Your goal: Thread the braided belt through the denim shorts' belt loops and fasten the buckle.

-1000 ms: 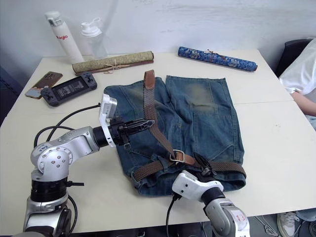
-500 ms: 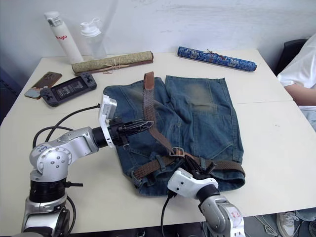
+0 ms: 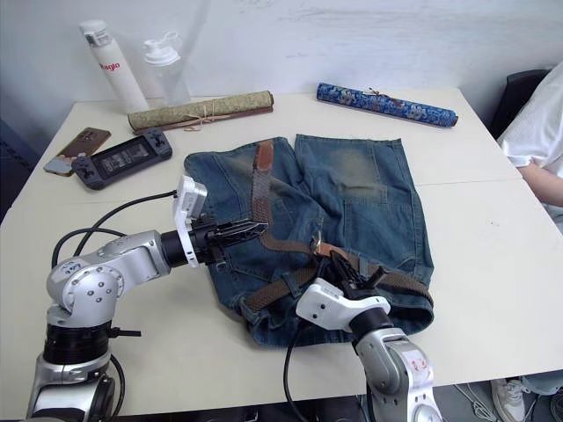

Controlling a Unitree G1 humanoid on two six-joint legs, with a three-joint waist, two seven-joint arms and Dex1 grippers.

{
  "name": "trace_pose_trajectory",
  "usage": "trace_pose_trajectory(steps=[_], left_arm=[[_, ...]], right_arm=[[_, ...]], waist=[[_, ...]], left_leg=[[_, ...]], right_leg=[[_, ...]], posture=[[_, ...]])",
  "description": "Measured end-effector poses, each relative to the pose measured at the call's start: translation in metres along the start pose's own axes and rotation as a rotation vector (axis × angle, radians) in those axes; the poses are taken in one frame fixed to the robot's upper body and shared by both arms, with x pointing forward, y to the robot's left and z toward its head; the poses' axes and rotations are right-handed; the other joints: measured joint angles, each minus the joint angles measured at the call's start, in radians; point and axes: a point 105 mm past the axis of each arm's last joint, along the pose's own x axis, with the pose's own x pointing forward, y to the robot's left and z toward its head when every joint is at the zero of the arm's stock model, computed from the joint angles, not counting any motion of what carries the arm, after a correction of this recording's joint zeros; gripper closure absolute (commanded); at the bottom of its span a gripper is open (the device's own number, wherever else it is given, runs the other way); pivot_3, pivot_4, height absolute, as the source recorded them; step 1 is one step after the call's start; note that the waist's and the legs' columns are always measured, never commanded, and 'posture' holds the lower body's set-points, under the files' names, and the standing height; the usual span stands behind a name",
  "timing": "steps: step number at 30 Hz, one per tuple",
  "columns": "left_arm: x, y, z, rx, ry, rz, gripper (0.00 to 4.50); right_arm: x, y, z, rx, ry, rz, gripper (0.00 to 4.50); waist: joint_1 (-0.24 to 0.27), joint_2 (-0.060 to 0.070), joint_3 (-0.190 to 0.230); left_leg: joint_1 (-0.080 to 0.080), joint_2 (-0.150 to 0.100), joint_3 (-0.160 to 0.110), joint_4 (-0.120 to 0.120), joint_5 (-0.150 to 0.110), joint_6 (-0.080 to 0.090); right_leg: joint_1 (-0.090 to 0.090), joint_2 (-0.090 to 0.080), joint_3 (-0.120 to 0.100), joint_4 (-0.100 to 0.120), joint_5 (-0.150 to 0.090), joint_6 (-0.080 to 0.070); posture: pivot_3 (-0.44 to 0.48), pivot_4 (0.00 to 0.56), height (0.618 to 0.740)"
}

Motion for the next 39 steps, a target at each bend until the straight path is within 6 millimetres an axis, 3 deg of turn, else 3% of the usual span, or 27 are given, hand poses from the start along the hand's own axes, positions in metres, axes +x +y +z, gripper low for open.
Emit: trace_pose_trajectory(steps=[8,19,23,24,25,28,37,39], left_arm=[[0.0,0.0,0.0,0.001,0.002,-0.004,4.5],[0.003,-0.002,-0.006,0.056,0.045,-0.021,4.5],[0.006,-0.007,-0.005,0.058,0.036,-0.042,4.5],[0.007,-0.009,-0.005,0.063,0.037,-0.046,4.5],[0.007,-0.01,-0.006,0.066,0.037,-0.05,4.5],[0.007,-0.011,-0.013,0.057,0.053,-0.05,4.5],[0.007,-0.011,-0.02,0.096,0.084,-0.067,4.5],[0.007,-0.012,-0.02,0.105,0.083,-0.072,4.5]], right_arm=[[-0.003,0.004,-0.003,-0.003,0.013,0.016,4.47],[-0.019,0.032,-0.023,0.031,0.113,0.191,4.47],[-0.023,0.038,-0.025,0.04,0.125,0.235,2.78],[-0.024,0.041,-0.026,0.046,0.133,0.249,2.15],[-0.025,0.041,-0.027,0.05,0.137,0.254,1.85],[-0.028,0.033,-0.026,0.069,0.136,0.249,0.5],[-0.045,0.019,-0.033,0.357,0.08,0.381,0.5],[-0.043,0.017,-0.03,0.445,0.044,0.393,1.0]], waist=[[0.0,0.0,0.0],[0.003,-0.001,0.0],[0.002,-0.001,0.0],[0.002,-0.001,0.0],[0.002,-0.001,0.0],[0.002,-0.001,0.0],[0.002,-0.001,0.0],[0.001,-0.001,0.0]], left_leg=[[0.0,0.0,0.0,0.0,0.0,0.0],[0.0,0.0,-0.001,-0.001,0.0,0.0],[0.0,0.001,-0.001,0.0,0.0,-0.001],[0.0,0.001,-0.001,0.0,0.0,-0.001],[0.0,0.001,-0.001,0.0,0.0,-0.001],[0.0,0.001,-0.001,0.0,0.0,-0.001],[0.001,0.001,-0.001,0.0,0.0,0.0],[0.001,0.001,-0.001,0.0,0.0,0.0]], right_leg=[[0.0,0.0,0.0,0.0,0.0,0.0],[0.0,0.002,0.0,0.0,-0.001,-0.001],[0.0,0.003,0.0,0.0,-0.001,-0.001],[0.0,0.003,0.0,0.0,-0.001,-0.001],[0.0,0.003,0.0,0.001,-0.001,-0.001],[0.0,0.003,0.0,0.001,-0.001,-0.001],[0.001,0.003,0.001,0.001,-0.001,-0.001],[0.001,0.003,0.001,0.001,-0.001,-0.002]], posture=[[0.0,0.15,0.737],[0.0,0.15,0.737],[0.0,0.15,0.737],[0.0,0.15,0.737],[0.0,0.15,0.737],[0.0,0.15,0.737],[0.0,0.15,0.737],[0.0,0.15,0.737]])
